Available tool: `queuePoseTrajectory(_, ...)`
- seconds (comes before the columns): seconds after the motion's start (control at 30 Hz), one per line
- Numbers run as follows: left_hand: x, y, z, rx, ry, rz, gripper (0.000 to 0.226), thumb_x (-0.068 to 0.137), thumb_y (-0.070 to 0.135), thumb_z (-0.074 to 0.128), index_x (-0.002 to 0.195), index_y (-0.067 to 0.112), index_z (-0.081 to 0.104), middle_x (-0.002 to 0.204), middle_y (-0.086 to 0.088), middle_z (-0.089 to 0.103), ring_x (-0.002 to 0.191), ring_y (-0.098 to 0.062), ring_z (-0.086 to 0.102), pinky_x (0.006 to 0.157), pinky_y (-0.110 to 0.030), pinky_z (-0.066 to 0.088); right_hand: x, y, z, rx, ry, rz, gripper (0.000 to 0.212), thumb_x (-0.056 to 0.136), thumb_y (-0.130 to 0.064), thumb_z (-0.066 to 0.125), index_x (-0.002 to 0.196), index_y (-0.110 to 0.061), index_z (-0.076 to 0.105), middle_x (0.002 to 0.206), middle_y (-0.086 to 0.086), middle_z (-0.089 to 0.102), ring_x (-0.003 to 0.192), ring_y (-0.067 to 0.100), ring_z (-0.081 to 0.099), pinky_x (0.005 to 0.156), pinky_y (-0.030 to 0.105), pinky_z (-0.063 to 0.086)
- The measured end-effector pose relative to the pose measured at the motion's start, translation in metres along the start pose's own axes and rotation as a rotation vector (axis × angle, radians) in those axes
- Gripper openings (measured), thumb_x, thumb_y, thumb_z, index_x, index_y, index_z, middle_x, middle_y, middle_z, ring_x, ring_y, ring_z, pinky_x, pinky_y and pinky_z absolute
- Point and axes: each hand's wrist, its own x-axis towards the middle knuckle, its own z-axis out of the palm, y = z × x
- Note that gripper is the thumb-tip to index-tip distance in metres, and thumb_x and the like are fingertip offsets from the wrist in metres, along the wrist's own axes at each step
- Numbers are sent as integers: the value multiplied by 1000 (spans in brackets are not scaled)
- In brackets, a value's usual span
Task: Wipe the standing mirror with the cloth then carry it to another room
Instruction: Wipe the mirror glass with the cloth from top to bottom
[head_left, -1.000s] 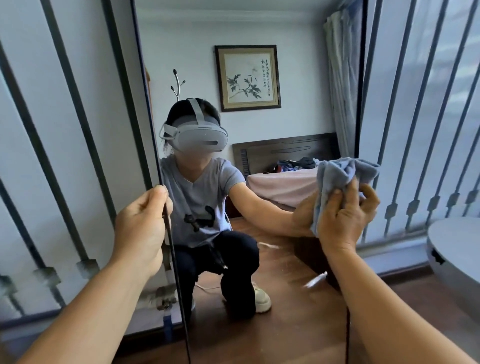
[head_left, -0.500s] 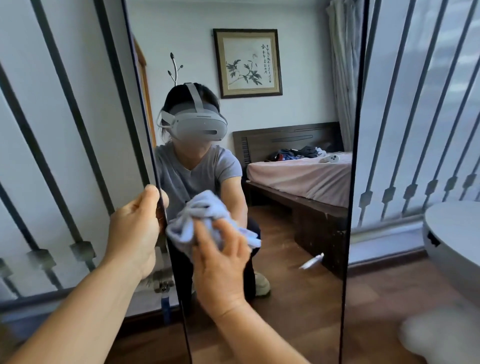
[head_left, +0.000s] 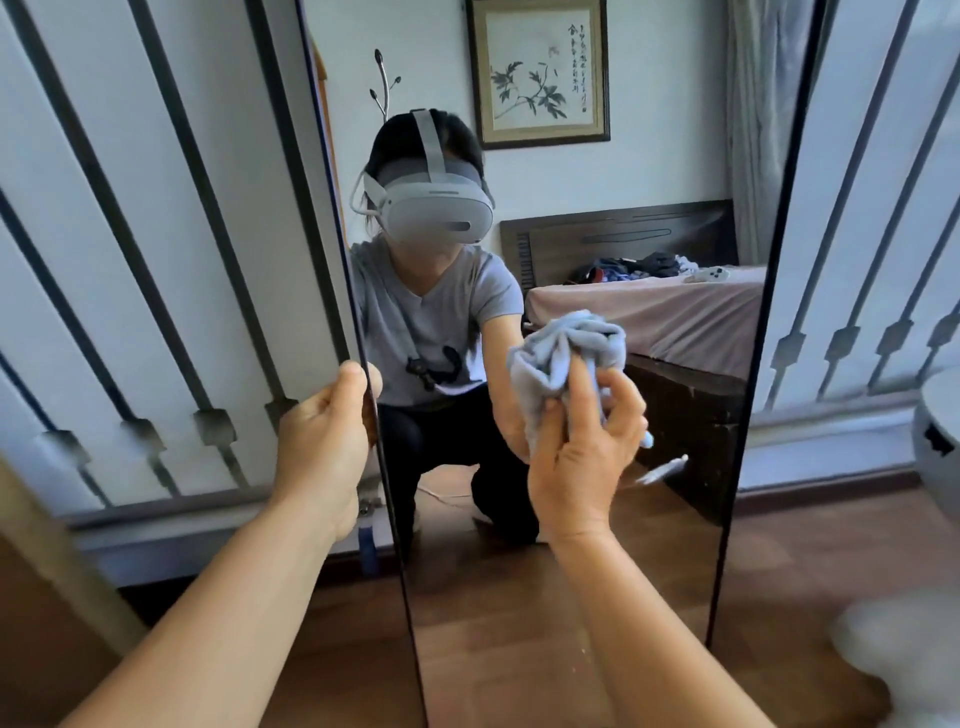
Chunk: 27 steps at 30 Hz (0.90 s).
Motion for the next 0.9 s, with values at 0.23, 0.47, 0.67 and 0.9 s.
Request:
queuePoseTrajectory(0.23, -2, -7, 1, -23, 7, 11, 39, 67, 57, 50, 69, 25, 72, 86, 0, 63, 88, -18, 59, 102, -45, 43, 41, 64, -43, 48, 168, 303, 42, 89, -17, 49, 131, -16, 49, 125, 22, 38, 104, 18, 32, 91, 4, 22)
queuePoseTrajectory(0.47, -7, -2, 1, -56, -35, -1, 34, 59, 56, 55, 66, 28, 72, 87, -4, 55, 85, -20, 51, 90, -39, 44, 31, 67, -43, 37, 167, 348, 44, 89, -5, 52, 131, -15, 47, 125, 21, 37, 105, 16, 34, 91, 5, 22)
queuePoseTrajectory(0.67, -2, -8, 0, -78, -28, -9, 31, 81, 45, 52, 74, 23, 74, 91, -5, 59, 89, -22, 53, 89, -39, 41, -31, 24, -11, 32, -8, 78, 45, 80, -5, 66, 122, -13, 53, 116, 5, 38, 98, 5, 31, 89, 23, 31)
queuePoseTrajectory(0.9, -1, -9, 1, -78, 26, -29, 28, 82, 38, 53, 68, 26, 73, 82, -1, 66, 80, -17, 61, 79, -33, 49, -100, -29, 18, -66, -382, -290, 47, 77, -25, 65, 118, -40, 48, 120, -7, 35, 104, 15, 39, 86, 36, 41)
